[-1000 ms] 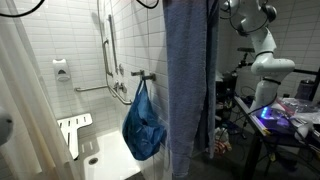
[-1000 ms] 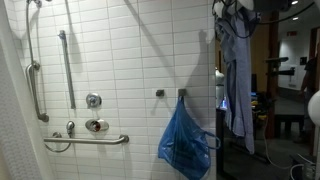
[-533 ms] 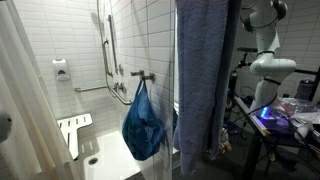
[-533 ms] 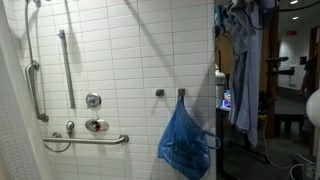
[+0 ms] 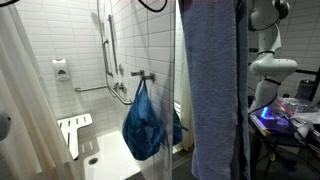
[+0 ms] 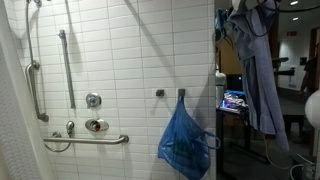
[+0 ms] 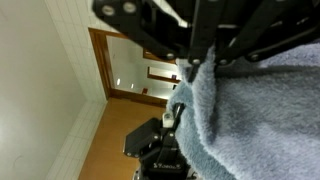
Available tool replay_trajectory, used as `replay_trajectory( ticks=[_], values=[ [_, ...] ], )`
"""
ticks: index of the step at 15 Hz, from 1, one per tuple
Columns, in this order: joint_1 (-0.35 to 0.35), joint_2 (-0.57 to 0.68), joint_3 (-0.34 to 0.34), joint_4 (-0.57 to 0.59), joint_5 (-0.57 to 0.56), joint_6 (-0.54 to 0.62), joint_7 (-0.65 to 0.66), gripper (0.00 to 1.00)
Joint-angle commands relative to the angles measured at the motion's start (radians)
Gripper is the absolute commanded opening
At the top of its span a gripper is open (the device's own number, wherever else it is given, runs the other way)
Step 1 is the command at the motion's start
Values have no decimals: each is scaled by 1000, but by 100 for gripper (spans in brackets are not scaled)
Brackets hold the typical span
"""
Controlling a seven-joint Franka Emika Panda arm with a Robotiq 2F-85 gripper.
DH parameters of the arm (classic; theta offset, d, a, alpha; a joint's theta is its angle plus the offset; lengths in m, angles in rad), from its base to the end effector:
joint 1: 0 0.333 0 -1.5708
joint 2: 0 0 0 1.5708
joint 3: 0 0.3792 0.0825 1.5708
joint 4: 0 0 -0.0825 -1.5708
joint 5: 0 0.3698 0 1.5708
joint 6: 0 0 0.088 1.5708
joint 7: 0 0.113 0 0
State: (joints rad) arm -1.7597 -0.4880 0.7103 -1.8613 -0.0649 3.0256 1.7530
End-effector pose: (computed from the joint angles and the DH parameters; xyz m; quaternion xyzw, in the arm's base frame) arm 0.3466 -0.2865 0.8874 -0.2245 0.6780 -0.6943 0.0884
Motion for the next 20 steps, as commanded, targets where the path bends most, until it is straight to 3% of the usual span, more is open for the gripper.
replay_trajectory(
  ticks=[1, 9, 10, 11, 20],
  values=[
    [12, -21, 35, -130, -19, 164, -19, 1],
    [32, -18, 119, -374, -37, 475, -115, 1],
    [77, -27, 95, -356, -50, 429, -134, 1],
    [73, -34, 117, -370, -51, 440, -144, 1],
    [420, 39, 49, -465, -334, 442, -302, 1]
  ],
)
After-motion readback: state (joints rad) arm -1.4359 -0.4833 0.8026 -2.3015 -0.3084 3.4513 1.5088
